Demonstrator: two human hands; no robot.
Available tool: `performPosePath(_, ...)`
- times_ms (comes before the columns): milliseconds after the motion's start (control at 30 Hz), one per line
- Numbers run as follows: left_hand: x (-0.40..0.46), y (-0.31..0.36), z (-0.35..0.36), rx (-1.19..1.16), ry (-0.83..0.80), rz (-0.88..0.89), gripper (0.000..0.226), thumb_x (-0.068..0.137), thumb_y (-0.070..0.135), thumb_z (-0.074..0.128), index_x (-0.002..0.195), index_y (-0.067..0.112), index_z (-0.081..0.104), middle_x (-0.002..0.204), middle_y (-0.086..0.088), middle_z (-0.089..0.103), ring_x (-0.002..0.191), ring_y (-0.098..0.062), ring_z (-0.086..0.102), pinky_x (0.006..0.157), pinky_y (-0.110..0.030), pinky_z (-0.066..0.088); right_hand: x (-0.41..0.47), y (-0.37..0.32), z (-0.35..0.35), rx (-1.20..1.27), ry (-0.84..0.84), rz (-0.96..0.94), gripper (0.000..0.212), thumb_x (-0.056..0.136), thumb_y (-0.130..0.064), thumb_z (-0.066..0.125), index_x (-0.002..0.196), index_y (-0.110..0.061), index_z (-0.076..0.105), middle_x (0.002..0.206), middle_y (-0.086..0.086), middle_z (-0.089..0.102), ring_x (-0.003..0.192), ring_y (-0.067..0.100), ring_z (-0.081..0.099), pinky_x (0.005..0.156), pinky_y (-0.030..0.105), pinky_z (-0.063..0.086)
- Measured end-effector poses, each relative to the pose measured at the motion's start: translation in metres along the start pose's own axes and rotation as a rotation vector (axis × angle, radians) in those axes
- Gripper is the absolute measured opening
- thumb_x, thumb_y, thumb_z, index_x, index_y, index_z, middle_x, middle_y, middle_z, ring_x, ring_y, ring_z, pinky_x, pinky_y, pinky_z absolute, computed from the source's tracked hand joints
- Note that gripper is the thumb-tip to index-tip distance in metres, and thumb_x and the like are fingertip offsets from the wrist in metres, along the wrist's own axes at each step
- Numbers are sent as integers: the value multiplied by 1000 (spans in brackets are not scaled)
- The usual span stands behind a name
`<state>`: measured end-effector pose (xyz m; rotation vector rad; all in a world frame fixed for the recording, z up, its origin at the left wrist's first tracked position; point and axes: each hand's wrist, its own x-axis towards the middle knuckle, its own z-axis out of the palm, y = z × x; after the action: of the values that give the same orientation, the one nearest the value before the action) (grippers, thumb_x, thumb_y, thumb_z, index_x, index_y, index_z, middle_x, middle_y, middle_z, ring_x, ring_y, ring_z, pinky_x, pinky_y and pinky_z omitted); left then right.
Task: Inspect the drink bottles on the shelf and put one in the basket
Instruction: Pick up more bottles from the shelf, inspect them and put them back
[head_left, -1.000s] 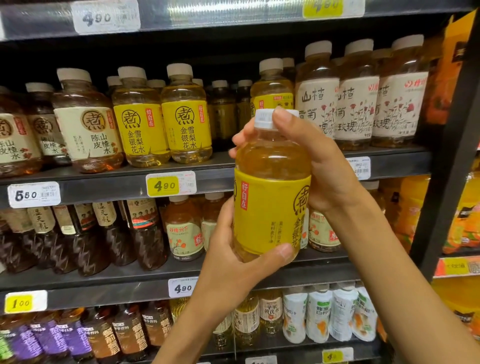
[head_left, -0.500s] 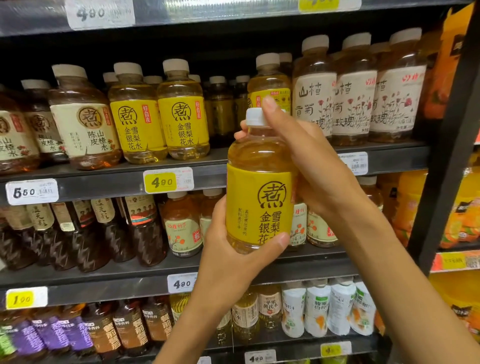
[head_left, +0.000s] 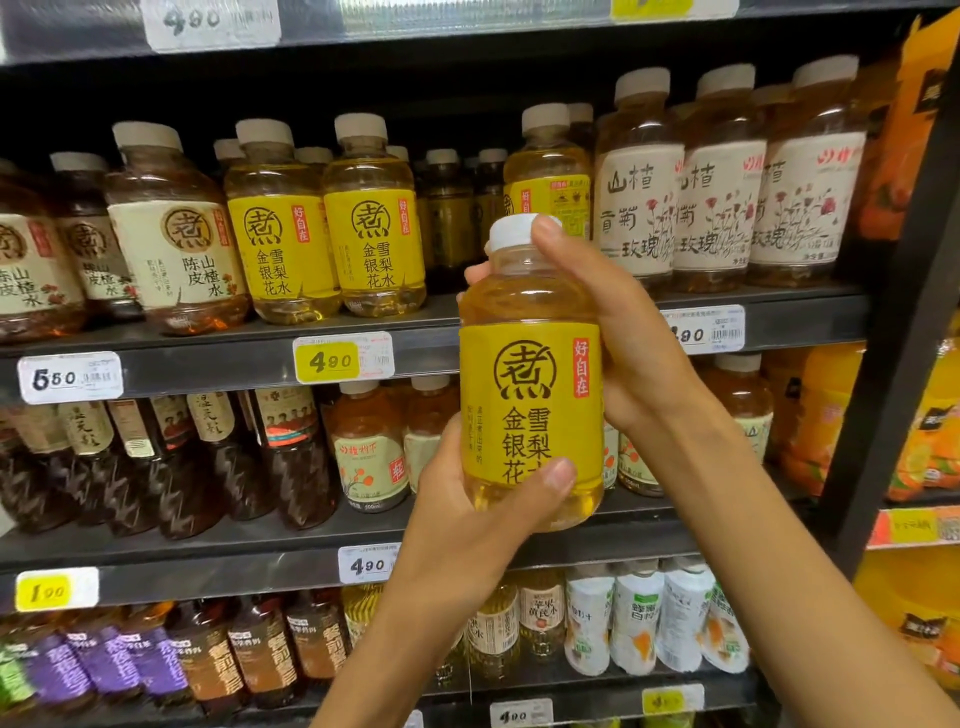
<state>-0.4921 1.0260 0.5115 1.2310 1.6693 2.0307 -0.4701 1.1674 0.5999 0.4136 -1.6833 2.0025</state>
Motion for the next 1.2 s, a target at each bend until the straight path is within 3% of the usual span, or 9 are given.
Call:
performPosePath(133, 6, 2, -2, 105, 0, 151, 61, 64, 35, 75, 119, 28, 48, 105, 21, 70, 94, 1, 67, 73, -8, 51, -4, -5, 3, 78, -104, -130, 26, 89, -31, 57, 99, -9, 67, 93, 6, 72, 98, 28, 64, 86, 40, 53)
performPosePath(233, 10, -4, -7, 157, 16, 246, 69, 64, 29, 79, 123, 31, 45, 111, 17, 67, 102, -5, 66, 78, -13, 52, -10, -9, 4, 42, -192, -204, 54, 77, -40, 70, 114, -4, 56, 100, 5, 71, 105, 28, 63, 87, 38, 52)
performPosePath(400, 14, -12, -16, 223, 74, 334, 84, 62, 41, 85, 132, 40, 40, 124, 8, 60, 116, -18, 60, 88, -24, 53, -21, -11, 3, -158, -264, -240, 72, 79, -54, 64, 132, -7, 48, 126, 6, 61, 120, 27, 56, 97, 43, 48)
performPosePath(600, 18, -20, -25, 286, 77, 288, 90, 57, 45, 87, 132, 44, 37, 127, 15, 57, 120, -11, 56, 95, -24, 49, -25, -5, 3, -247, -355, -281, 64, 82, -52, 65, 129, -10, 51, 124, -1, 62, 119, 24, 56, 98, 40, 45)
performPosePath(767, 19, -29, -29, 258, 30, 217, 93, 55, 48, 88, 134, 31, 40, 126, 6, 60, 118, -13, 59, 94, -25, 50, -27, -3, -2, -228, -389, -274, 55, 78, -47, 72, 122, -17, 61, 120, -5, 65, 116, 22, 58, 96, 36, 45)
performPosePath(900, 16, -30, -30, 275, 14, 211, 89, 56, 48, 87, 132, 37, 41, 125, 13, 59, 119, -9, 57, 93, -20, 48, -29, 0, -3, -192, -331, -259, 56, 75, -49, 73, 120, -17, 63, 117, -3, 67, 114, 23, 59, 95, 38, 47)
performPosePath(1000, 14, -26, -30, 254, -6, 202, 79, 57, 40, 88, 124, 48, 47, 119, 18, 63, 112, -5, 61, 85, -15, 51, -28, 0, -2, -173, -230, -223, 56, 73, -49, 73, 117, -17, 65, 115, 1, 67, 111, 23, 61, 91, 37, 51)
performPosePath(1133, 8, -23, -27, 186, -85, 156, 65, 56, 29, 84, 109, 54, 56, 109, 17, 69, 100, -3, 67, 76, -14, 53, -25, -1, -2, -138, -176, -180, 46, 71, -32, 75, 112, -14, 65, 101, 4, 72, 98, 21, 66, 83, 32, 54)
performPosePath(1200, 6, -21, -26, 155, -110, 132, 64, 55, 28, 83, 108, 53, 57, 109, 15, 70, 99, -5, 68, 75, -15, 54, -23, -1, -1, -73, -194, -171, 50, 71, -37, 76, 112, -12, 62, 96, 4, 72, 97, 22, 66, 81, 33, 53)
